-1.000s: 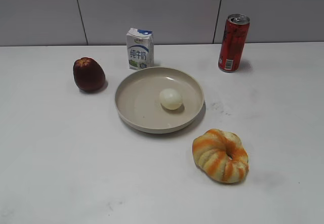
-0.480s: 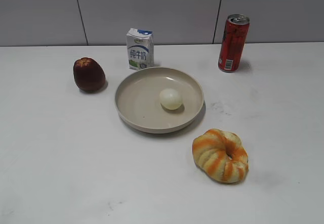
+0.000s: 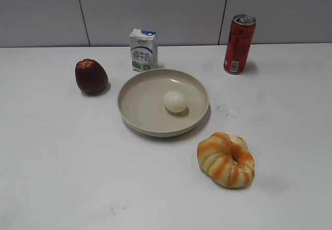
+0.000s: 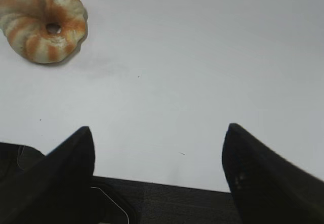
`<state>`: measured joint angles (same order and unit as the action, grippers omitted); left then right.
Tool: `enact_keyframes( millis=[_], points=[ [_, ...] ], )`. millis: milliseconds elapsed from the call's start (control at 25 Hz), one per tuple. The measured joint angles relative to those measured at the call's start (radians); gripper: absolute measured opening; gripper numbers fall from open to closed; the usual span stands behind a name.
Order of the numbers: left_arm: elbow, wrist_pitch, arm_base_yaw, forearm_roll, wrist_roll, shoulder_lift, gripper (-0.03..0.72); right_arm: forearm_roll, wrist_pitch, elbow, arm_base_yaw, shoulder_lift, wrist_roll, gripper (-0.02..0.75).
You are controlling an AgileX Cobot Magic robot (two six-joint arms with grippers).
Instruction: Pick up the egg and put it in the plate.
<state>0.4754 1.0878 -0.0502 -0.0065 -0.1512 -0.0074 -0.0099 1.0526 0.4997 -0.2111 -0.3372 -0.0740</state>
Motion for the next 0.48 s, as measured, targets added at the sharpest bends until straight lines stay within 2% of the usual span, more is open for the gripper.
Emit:
enact_keyframes(
  millis=[480],
  points=[
    [0.0,0.0,0.0,0.0,0.0,0.0,0.182,0.004,-0.001,0.0,0.0,0.0,0.005,0.592]
  ],
)
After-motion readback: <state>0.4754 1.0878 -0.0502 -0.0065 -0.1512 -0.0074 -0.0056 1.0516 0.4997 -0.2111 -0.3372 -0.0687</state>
